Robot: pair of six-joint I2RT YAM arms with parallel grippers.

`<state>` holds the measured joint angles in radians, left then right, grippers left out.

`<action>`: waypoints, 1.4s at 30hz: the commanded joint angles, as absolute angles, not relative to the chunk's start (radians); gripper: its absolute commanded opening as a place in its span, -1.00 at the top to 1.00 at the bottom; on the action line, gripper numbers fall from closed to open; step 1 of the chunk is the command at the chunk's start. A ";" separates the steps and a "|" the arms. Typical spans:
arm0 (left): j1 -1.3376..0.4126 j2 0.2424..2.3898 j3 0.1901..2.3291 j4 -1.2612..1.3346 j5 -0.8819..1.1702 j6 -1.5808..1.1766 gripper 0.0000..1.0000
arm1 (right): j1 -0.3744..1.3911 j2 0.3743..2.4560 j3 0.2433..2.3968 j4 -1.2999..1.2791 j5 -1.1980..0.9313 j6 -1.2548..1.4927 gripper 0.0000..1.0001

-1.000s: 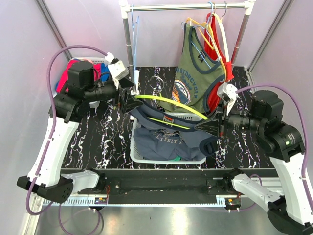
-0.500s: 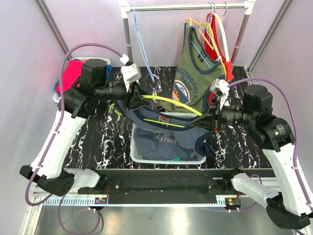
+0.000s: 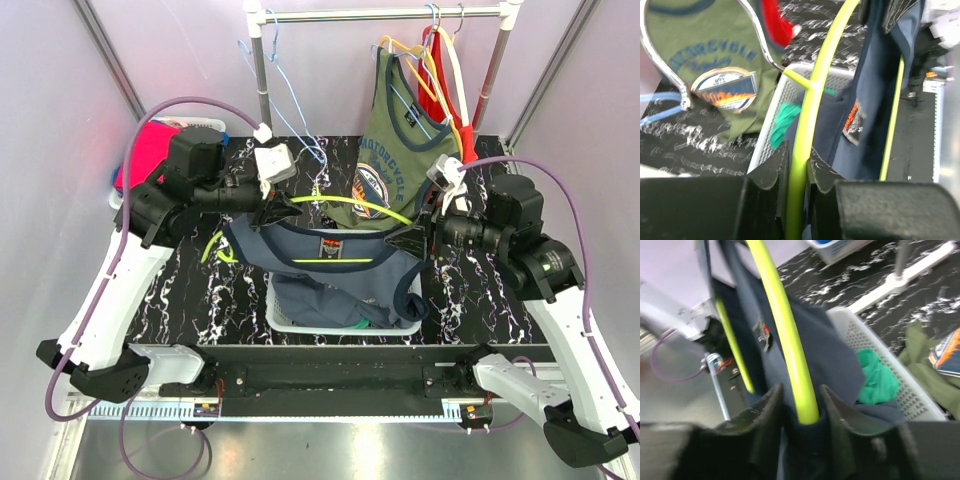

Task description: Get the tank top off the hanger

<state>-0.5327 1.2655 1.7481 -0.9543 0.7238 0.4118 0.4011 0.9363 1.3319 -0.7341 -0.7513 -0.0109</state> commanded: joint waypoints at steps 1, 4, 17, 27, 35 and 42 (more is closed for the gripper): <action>-0.554 1.275 1.786 -0.778 0.467 0.308 1.00 | 0.414 0.907 1.255 -0.557 -0.597 0.057 0.06; -0.563 1.272 1.772 -0.724 0.321 0.305 1.00 | 0.416 0.862 1.209 -0.523 -0.454 0.089 -0.37; -0.572 1.252 1.761 -0.669 0.118 0.316 1.00 | 0.416 0.614 1.022 -0.411 0.051 0.268 -0.41; -0.572 1.235 1.755 -0.699 0.196 0.324 1.00 | 0.416 0.630 0.839 -0.078 -0.221 0.486 -0.47; -0.574 1.180 1.718 -0.822 0.322 0.414 1.00 | 0.416 0.699 0.810 0.136 -0.245 0.541 -0.45; -0.586 1.146 1.669 -0.847 0.319 0.433 1.00 | 0.416 0.735 0.798 0.179 -0.249 0.581 -0.19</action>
